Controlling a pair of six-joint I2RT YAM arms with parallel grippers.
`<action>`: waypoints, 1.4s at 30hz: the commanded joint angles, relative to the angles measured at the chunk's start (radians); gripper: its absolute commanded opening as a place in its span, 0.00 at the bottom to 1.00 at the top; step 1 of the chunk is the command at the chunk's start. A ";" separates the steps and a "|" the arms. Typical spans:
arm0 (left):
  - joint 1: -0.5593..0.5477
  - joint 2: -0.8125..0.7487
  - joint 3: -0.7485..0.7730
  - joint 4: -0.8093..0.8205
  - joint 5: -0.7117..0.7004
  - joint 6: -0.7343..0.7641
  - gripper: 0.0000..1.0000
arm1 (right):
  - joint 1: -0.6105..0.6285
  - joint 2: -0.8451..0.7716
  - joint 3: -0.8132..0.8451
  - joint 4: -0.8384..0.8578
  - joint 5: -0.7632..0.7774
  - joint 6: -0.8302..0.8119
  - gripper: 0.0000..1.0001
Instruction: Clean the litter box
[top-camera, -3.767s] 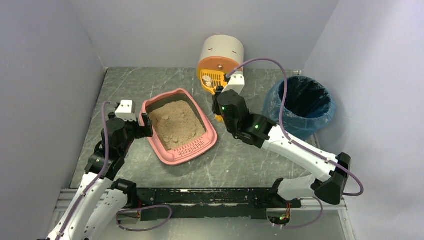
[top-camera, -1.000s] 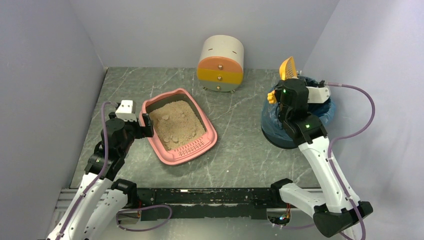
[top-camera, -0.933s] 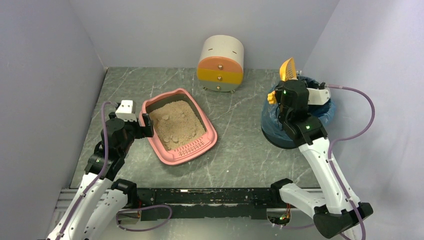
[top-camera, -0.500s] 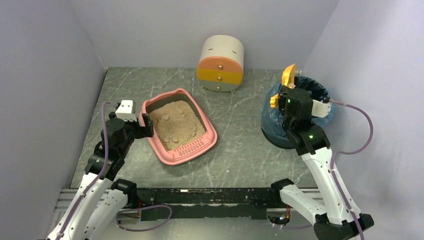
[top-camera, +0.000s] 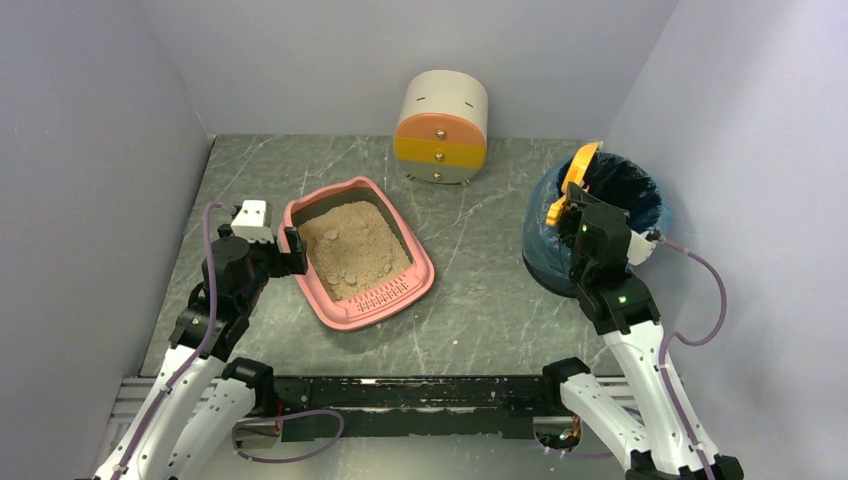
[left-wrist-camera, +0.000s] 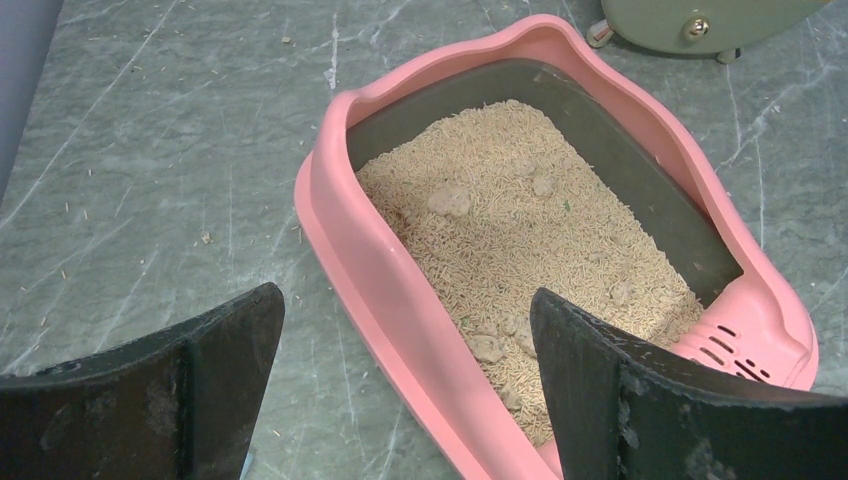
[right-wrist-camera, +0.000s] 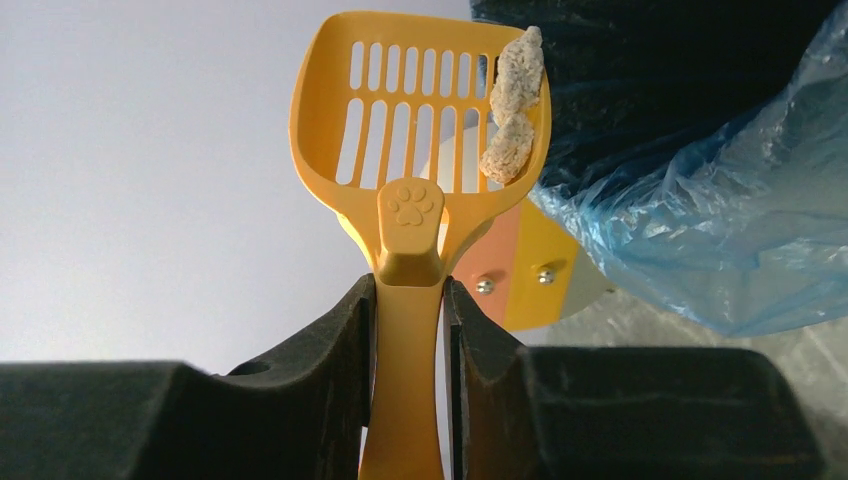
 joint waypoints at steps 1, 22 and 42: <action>-0.001 0.003 0.000 0.028 0.025 0.001 0.97 | -0.012 -0.051 -0.048 0.088 0.004 0.149 0.00; -0.001 0.014 -0.003 0.034 0.031 0.002 0.97 | -0.028 -0.109 -0.298 0.428 0.011 0.452 0.00; -0.001 0.060 0.001 0.030 0.022 -0.004 0.97 | -0.031 -0.196 -0.428 0.628 0.101 0.423 0.00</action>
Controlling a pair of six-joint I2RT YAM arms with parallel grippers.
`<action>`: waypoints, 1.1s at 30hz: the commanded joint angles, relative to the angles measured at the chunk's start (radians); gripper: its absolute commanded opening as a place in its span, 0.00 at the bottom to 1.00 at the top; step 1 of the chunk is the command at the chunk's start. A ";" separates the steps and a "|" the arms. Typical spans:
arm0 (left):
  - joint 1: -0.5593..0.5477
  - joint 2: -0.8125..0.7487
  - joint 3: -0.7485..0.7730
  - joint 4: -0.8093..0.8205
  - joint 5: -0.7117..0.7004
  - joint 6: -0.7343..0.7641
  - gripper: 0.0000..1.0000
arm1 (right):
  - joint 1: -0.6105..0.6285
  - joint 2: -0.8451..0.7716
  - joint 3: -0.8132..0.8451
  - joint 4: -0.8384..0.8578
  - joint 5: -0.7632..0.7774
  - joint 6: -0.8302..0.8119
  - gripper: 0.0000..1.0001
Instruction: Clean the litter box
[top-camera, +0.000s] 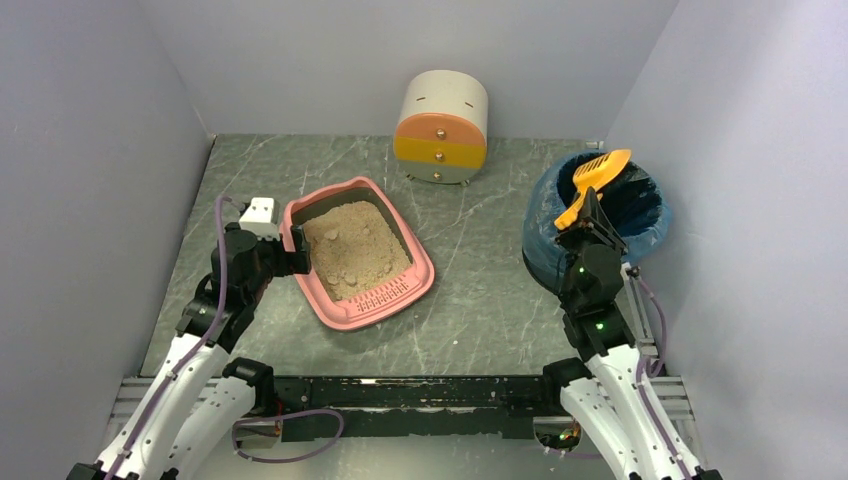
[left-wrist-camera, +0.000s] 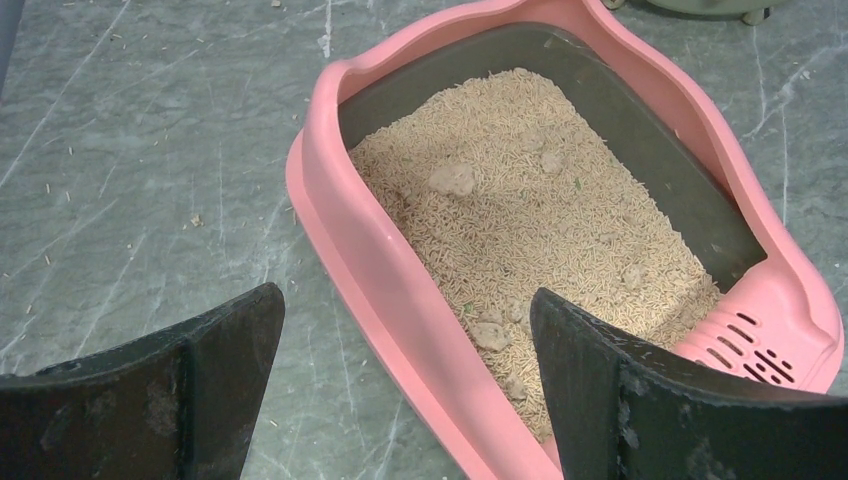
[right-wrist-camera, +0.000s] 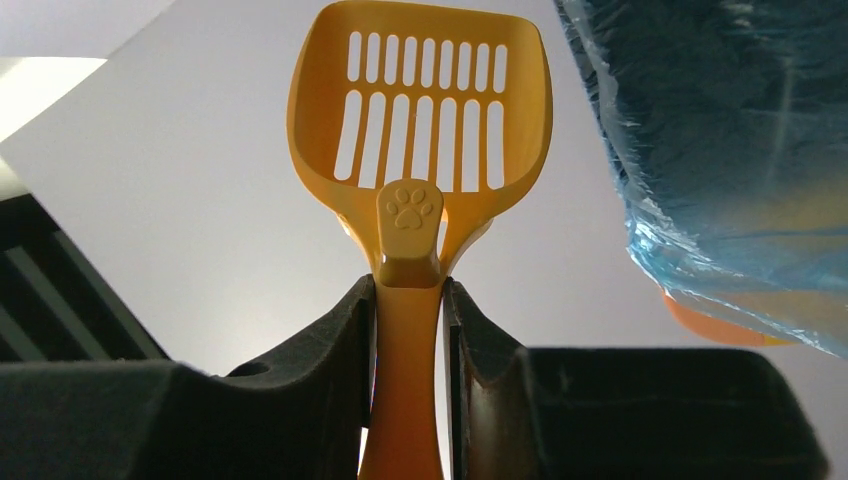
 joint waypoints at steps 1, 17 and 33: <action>-0.001 0.000 0.001 0.033 0.017 -0.004 0.97 | -0.009 -0.013 -0.040 0.134 0.034 0.004 0.00; -0.001 -0.004 -0.003 0.034 0.000 -0.002 0.97 | -0.009 0.092 0.185 -0.081 0.028 -0.345 0.00; -0.001 -0.012 0.015 -0.001 -0.025 -0.012 0.97 | -0.009 0.210 0.330 -0.146 0.139 -0.968 0.00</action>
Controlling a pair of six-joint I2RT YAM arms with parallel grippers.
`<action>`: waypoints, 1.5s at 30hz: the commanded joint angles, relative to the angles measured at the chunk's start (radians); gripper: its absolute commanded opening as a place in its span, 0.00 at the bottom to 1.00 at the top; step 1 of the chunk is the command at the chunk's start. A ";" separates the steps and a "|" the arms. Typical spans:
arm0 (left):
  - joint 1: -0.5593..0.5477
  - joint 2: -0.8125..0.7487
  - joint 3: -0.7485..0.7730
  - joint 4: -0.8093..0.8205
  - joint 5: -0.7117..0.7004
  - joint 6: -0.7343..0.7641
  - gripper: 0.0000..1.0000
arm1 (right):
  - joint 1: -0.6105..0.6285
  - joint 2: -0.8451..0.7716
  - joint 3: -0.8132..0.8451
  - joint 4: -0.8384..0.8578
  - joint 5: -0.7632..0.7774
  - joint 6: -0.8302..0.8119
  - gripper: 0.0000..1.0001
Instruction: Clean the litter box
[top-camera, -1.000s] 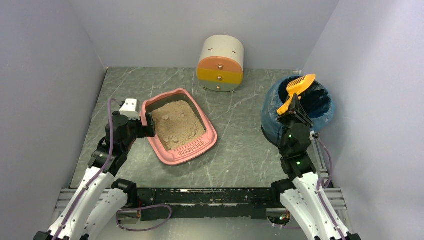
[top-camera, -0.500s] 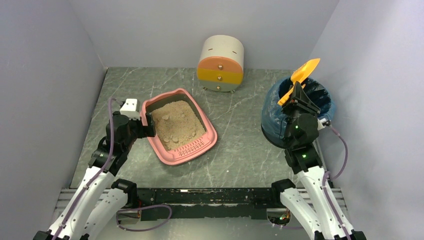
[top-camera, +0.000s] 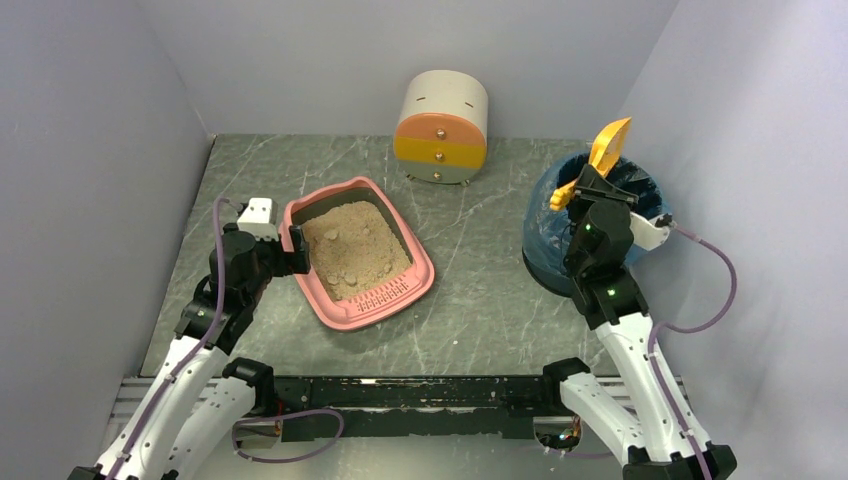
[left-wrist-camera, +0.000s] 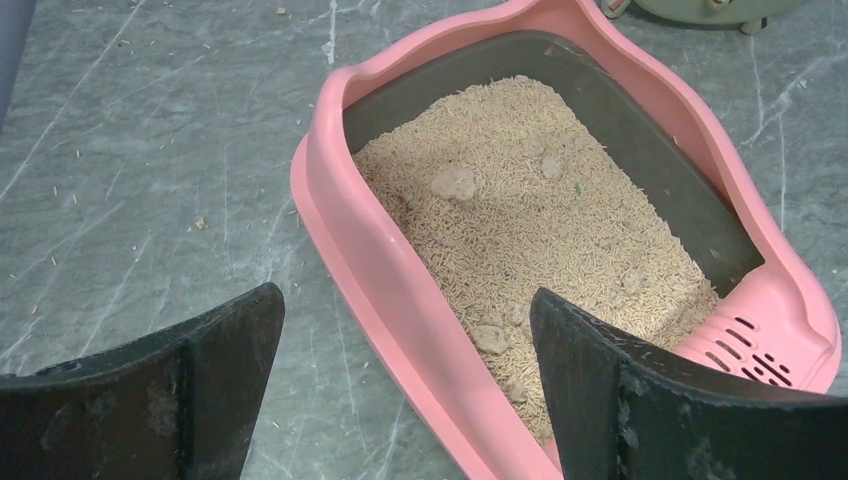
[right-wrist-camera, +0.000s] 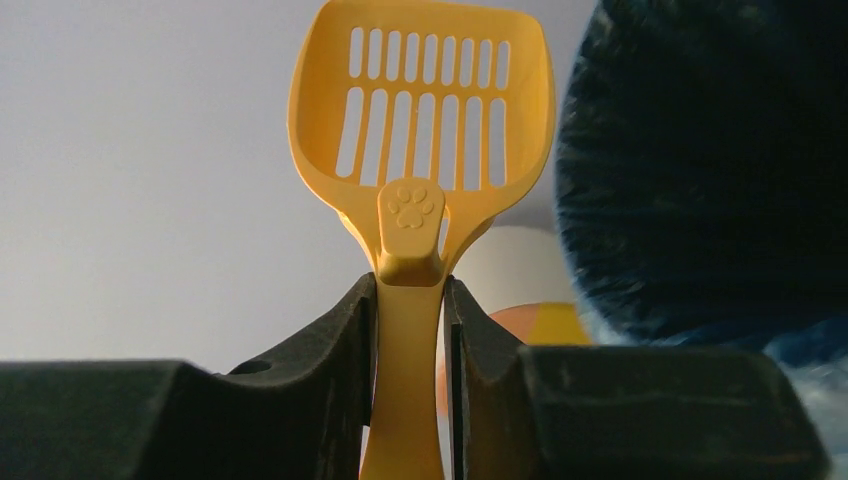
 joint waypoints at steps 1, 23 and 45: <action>-0.001 0.004 0.020 -0.004 -0.019 -0.009 0.97 | -0.006 0.015 0.018 0.032 0.080 -0.361 0.00; -0.001 -0.040 0.035 0.000 0.062 -0.054 0.90 | 0.034 0.190 0.082 0.228 -0.989 -1.219 0.00; -0.001 0.003 0.255 -0.031 0.376 -0.413 0.66 | 0.496 0.463 0.289 -0.234 -1.105 -1.852 0.00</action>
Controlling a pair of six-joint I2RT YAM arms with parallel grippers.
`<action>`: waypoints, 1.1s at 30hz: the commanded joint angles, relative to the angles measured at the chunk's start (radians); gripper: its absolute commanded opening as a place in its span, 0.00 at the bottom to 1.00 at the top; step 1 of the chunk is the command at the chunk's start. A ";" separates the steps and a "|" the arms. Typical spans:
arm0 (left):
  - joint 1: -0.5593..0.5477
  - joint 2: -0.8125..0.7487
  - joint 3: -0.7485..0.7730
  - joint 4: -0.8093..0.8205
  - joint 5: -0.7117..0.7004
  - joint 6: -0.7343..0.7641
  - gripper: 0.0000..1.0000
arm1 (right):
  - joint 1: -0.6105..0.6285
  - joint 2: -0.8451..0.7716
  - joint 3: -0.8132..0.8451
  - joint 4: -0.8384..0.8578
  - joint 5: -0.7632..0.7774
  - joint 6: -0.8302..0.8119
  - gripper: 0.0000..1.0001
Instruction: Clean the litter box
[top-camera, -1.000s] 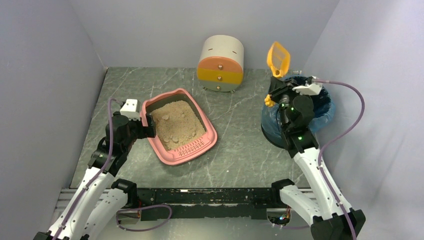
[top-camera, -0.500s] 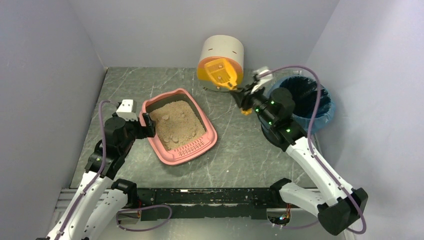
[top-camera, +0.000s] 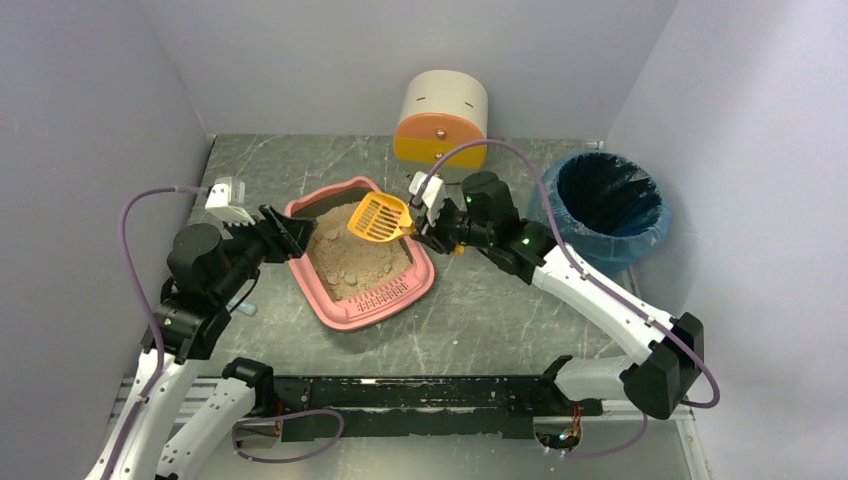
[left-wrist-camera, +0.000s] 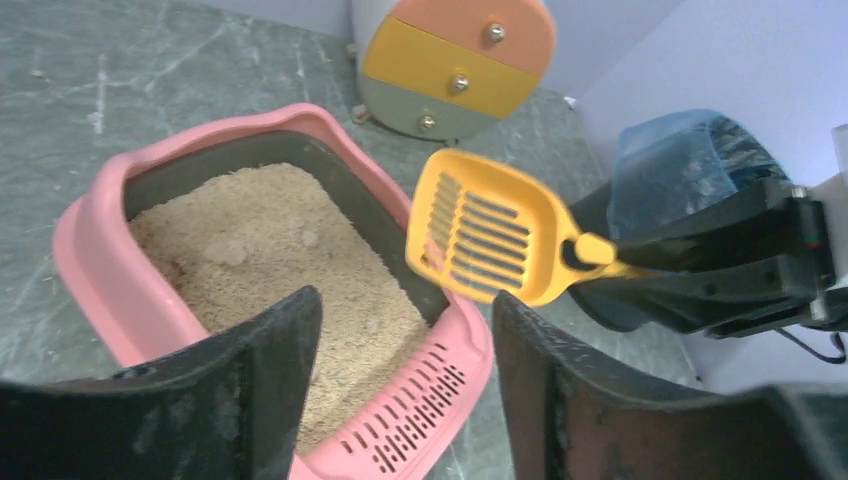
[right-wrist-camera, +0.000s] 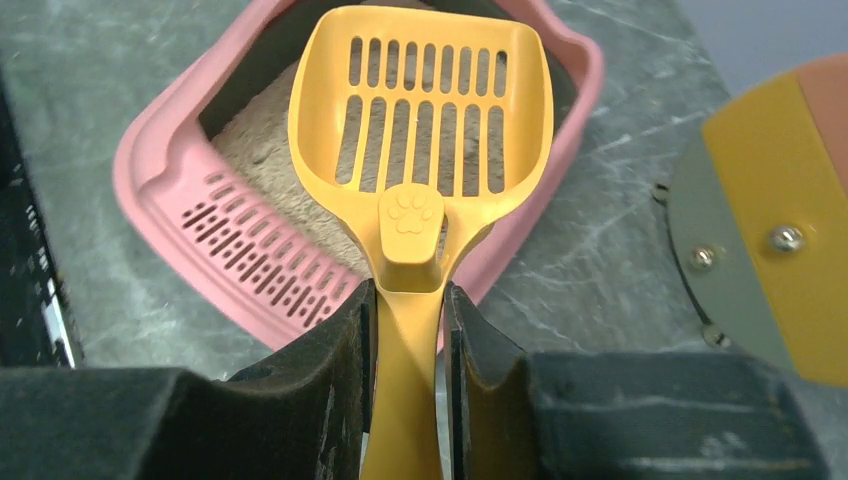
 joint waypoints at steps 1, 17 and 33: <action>-0.001 0.040 0.021 0.032 0.129 -0.058 0.63 | 0.025 -0.022 0.015 -0.058 -0.144 -0.111 0.00; -0.001 0.181 -0.039 0.097 0.439 -0.115 0.69 | 0.026 -0.120 -0.116 0.092 -0.417 -0.157 0.00; -0.001 0.146 -0.009 0.047 0.510 -0.148 0.17 | 0.027 -0.137 -0.182 0.300 -0.466 -0.022 0.03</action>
